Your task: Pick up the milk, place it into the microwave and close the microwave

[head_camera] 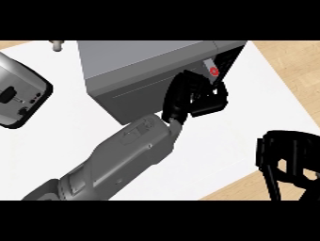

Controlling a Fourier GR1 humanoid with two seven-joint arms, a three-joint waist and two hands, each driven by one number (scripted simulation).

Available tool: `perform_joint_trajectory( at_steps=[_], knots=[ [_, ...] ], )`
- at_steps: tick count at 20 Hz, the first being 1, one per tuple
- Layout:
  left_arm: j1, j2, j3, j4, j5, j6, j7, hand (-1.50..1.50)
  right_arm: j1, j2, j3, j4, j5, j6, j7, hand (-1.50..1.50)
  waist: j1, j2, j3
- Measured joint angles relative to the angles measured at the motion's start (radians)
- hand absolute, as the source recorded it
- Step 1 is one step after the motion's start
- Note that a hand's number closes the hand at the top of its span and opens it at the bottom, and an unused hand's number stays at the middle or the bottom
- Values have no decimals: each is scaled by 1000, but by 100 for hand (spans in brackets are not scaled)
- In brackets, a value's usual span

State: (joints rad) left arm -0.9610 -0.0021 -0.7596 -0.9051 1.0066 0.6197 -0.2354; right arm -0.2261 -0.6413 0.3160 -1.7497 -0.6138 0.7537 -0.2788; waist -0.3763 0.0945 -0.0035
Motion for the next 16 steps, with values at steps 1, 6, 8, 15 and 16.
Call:
perform_joint_trajectory(
  at_steps=[1,6,8,15,16],
  knots=[
    [0,0,0,1,14,-21,-3,150,12,4,5,-9,0,-2,-1,150,5,-1,1],
    [4,0,-9,14,68,-125,-20,150,67,26,27,-63,8,-30,-5,150,27,-9,2],
    [6,0,-13,20,86,-168,-28,150,85,34,35,-88,14,-44,-3,150,38,-12,1],
    [21,1,-25,46,127,-291,-69,150,157,60,72,-174,46,-97,5,150,63,-22,1],
    [21,1,-27,51,132,-306,-74,150,167,64,78,-187,52,-105,6,150,66,-23,1]
  ],
)
